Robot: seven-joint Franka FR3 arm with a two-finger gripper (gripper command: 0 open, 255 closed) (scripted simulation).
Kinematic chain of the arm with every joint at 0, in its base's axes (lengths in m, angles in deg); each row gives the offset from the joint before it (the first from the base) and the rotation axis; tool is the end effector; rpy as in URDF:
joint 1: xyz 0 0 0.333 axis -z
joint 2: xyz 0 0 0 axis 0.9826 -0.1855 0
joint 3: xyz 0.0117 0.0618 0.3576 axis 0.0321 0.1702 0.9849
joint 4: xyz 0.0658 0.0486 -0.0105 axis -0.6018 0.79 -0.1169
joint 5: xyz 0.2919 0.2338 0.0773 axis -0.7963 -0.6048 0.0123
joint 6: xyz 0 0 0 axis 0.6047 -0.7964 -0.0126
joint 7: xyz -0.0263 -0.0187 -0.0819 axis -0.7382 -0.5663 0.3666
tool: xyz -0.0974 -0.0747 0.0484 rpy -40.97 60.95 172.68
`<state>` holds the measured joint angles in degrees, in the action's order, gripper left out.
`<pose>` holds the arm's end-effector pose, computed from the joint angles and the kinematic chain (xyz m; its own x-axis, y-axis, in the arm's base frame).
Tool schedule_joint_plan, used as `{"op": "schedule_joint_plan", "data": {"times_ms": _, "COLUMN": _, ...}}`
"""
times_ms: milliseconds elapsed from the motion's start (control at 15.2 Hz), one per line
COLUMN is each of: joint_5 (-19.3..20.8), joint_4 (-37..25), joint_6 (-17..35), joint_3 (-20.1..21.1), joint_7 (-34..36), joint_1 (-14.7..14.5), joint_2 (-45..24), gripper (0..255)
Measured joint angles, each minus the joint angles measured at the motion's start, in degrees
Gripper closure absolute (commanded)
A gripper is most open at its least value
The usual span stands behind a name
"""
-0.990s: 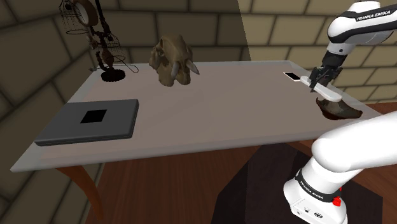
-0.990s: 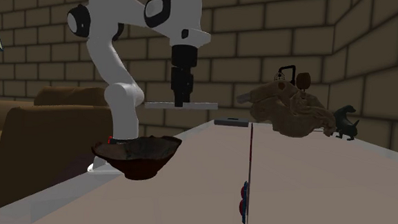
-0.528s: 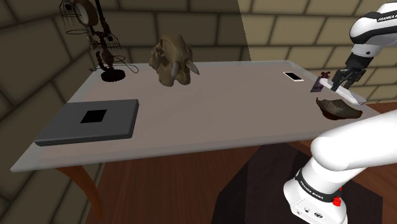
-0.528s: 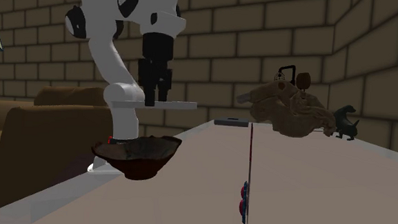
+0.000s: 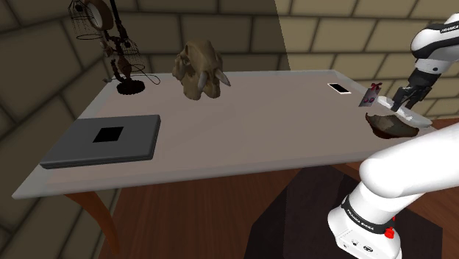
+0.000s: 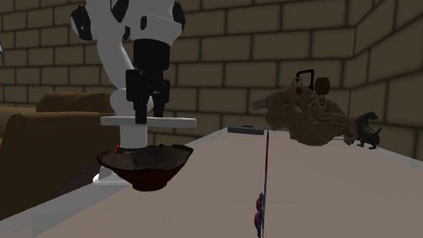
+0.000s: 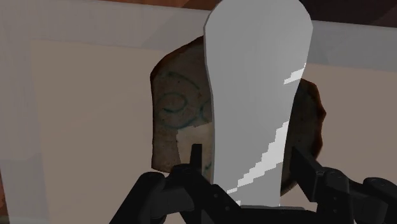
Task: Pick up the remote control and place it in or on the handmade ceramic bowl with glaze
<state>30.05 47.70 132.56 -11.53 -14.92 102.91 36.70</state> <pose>0.0285 -0.4424 0.4715 0.8563 -0.5165 -0.0087 -0.5165 -0.8561 -0.0179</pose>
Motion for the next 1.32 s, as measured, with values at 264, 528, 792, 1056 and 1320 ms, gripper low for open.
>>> {"op": "schedule_joint_plan", "data": {"times_ms": 264, "joint_5": 0.1, "joint_4": 2.1, "joint_6": 3.2, "joint_3": -1.5, "joint_7": -0.2, "joint_1": -0.4, "joint_2": -1.1, "gripper": 255}}
{"op": "schedule_joint_plan", "data": {"times_ms": 528, "joint_5": 0.0, "joint_4": 4.2, "joint_6": 7.0, "joint_3": -3.6, "joint_7": -0.6, "joint_1": -1.3, "joint_2": -2.8, "gripper": 255}}
{"op": "schedule_joint_plan", "data": {"times_ms": 792, "joint_5": -0.2, "joint_4": 4.9, "joint_6": 8.5, "joint_3": -4.5, "joint_7": -0.9, "joint_1": -1.7, "joint_2": -3.6, "gripper": 255}}
{"op": "schedule_joint_plan", "data": {"times_ms": 1056, "joint_5": -0.2, "joint_4": 5.0, "joint_6": 8.6, "joint_3": -4.6, "joint_7": -0.9, "joint_1": -1.7, "joint_2": -3.7, "gripper": 255}}
{"op": "schedule_joint_plan", "data": {"times_ms": 1320, "joint_5": -0.2, "joint_4": 5.0, "joint_6": 8.6, "joint_3": -4.6, "joint_7": -0.9, "joint_1": -1.7, "joint_2": -3.6, "gripper": 0}}
